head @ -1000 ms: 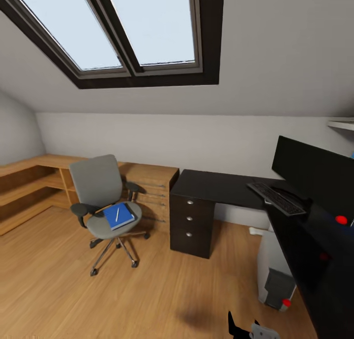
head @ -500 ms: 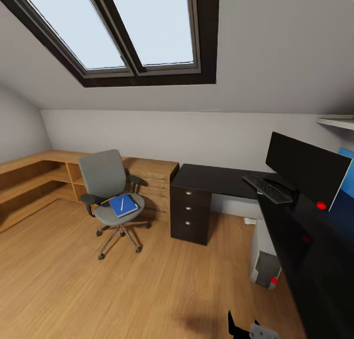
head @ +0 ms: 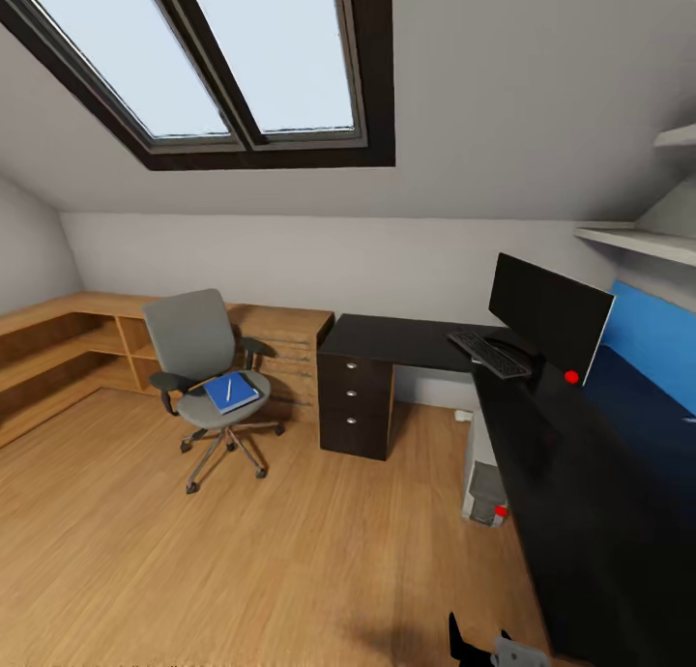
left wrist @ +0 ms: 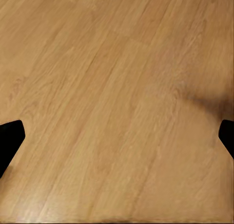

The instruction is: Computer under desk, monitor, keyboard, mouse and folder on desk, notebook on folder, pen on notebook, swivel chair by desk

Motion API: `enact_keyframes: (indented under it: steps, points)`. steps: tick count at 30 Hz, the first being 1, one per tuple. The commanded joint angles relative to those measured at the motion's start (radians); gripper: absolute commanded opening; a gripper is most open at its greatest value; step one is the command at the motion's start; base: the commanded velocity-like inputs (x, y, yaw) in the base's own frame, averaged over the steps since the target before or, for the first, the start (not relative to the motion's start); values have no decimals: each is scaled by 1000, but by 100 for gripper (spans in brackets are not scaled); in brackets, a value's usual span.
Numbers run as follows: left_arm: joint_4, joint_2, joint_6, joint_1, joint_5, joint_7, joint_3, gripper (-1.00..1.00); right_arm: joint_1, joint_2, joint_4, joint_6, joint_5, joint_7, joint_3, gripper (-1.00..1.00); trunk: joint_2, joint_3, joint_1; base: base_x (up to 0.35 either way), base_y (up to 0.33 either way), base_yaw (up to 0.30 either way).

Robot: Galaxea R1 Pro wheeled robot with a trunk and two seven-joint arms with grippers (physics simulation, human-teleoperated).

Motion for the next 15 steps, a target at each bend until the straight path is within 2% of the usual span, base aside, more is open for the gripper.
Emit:
enact_keyframes:
  steps: [1, 3, 15]
  points:
    - [0, 1, -3, 0, 5, 8, -8, 100, -1, 0, 2, -3, 10, 0, -9, 100, 6, 2, -4, -341, -138, -240]
    - [1, 1, -1, 0, 5, 8, -8, 100, -1, 0, 2, -2, 10, 0, -9, 100, 20, 8, -12, -330, -163, -137]
    - [2, 1, 0, -1, 5, 8, -8, 100, -1, 0, 2, -2, 10, 0, -8, 100, 104, 46, -58, -303, -205, -5]
